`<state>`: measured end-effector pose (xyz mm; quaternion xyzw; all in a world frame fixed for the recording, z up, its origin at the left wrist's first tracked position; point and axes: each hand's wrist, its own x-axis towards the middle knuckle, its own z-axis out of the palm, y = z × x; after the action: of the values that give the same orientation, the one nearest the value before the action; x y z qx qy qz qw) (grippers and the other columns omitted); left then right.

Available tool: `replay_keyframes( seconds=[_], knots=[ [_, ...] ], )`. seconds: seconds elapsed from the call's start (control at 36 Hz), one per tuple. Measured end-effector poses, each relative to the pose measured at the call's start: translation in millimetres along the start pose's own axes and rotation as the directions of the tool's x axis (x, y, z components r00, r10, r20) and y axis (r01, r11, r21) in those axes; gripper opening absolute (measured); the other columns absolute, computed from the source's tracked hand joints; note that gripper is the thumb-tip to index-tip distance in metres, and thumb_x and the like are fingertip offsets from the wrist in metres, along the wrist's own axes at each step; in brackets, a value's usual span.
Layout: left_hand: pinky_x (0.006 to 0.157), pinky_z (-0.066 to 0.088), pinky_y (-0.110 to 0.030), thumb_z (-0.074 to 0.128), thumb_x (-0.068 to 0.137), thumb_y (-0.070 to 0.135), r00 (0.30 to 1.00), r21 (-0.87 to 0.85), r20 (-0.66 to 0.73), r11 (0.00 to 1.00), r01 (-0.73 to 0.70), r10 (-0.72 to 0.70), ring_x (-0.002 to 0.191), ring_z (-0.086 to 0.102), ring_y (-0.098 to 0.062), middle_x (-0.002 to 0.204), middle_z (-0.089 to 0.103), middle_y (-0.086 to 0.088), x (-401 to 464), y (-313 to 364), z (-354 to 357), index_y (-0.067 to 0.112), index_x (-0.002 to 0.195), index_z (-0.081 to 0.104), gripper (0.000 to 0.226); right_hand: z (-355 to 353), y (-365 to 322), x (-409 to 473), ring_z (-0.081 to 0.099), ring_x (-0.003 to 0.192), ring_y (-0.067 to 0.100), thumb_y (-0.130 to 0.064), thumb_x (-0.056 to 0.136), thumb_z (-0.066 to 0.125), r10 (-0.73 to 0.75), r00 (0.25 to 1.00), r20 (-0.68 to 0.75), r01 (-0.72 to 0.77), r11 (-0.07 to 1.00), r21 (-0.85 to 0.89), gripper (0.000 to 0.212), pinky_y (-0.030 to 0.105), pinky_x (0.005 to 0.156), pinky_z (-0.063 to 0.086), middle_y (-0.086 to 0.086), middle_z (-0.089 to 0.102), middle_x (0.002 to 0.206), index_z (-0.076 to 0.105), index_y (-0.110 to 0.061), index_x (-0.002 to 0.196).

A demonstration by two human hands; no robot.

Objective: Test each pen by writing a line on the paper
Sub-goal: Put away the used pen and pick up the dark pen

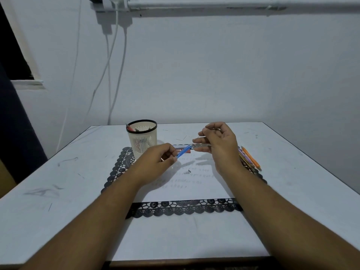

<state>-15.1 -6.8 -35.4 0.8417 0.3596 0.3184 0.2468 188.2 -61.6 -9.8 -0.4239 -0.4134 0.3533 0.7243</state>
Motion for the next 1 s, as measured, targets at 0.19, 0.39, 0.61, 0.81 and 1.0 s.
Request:
replay_keyframes(
  seconds=[0.19, 0.39, 0.61, 0.81, 1.0],
  knots=[
    [0.064, 0.045, -0.01, 0.064, 0.1, 0.018, 0.999, -0.006, -0.034, 1.0, -0.005, 0.005, 0.072, 0.055, 0.005, 0.09, 0.068, 0.006, -0.7, 3.4, 0.7, 0.025, 0.097, 0.068, 0.008, 1.0, 2.3, -2.6, 0.076, 0.074, 0.029, -0.004, 0.101, 0.063, 0.002, 1.0, 0.019, -0.001, 0.999, -0.042, 0.003, 0.034, 0.055, 0.062, 0.022, 0.068, 0.098, 0.061, -0.005, 0.104],
    [0.065, 0.045, -0.012, 0.065, 0.1, 0.018, 0.999, -0.005, -0.037, 1.0, -0.017, 0.017, 0.072, 0.056, 0.004, 0.089, 0.067, 0.007, -0.1, 1.6, 0.6, 0.026, 0.096, 0.068, 0.009, 1.4, 3.7, -3.0, 0.075, 0.074, 0.028, -0.002, 0.1, 0.064, -0.008, 1.0, 0.017, 0.009, 0.999, -0.043, 0.004, 0.032, 0.055, 0.062, 0.021, 0.069, 0.096, 0.061, -0.003, 0.103],
    [0.066, 0.046, -0.013, 0.065, 0.1, 0.02, 0.999, -0.011, -0.041, 1.0, -0.015, 0.014, 0.076, 0.058, 0.0, 0.09, 0.068, 0.007, -0.1, 0.4, 0.9, 0.027, 0.096, 0.068, 0.009, 2.4, 2.4, -4.2, 0.076, 0.074, 0.027, -0.002, 0.1, 0.065, 0.004, 1.0, 0.022, -0.004, 1.0, -0.019, 0.005, 0.03, 0.055, 0.06, 0.019, 0.074, 0.09, 0.061, -0.003, 0.103],
    [0.066, 0.046, -0.013, 0.065, 0.1, 0.019, 0.999, -0.025, -0.05, 1.0, -0.015, 0.014, 0.074, 0.057, 0.001, 0.089, 0.067, 0.008, 0.7, -0.5, 0.7, 0.028, 0.095, 0.068, 0.011, 3.7, 0.9, -4.2, 0.076, 0.072, 0.028, -0.008, 0.102, 0.063, 0.004, 1.0, 0.012, -0.003, 0.999, -0.04, 0.005, 0.032, 0.055, 0.061, 0.018, 0.077, 0.093, 0.06, -0.005, 0.105],
    [0.066, 0.046, -0.013, 0.065, 0.1, 0.019, 0.998, -0.025, -0.054, 1.0, -0.019, 0.018, 0.074, 0.057, 0.001, 0.088, 0.067, 0.008, 0.8, -0.6, 1.0, 0.029, 0.095, 0.068, 0.011, 1.5, -2.2, -3.1, 0.077, 0.077, 0.035, -0.011, 0.104, 0.061, -0.025, 1.0, -0.015, 0.024, 0.998, -0.066, 0.007, 0.034, 0.055, 0.061, 0.015, 0.078, 0.09, 0.058, -0.007, 0.109]
  ],
)
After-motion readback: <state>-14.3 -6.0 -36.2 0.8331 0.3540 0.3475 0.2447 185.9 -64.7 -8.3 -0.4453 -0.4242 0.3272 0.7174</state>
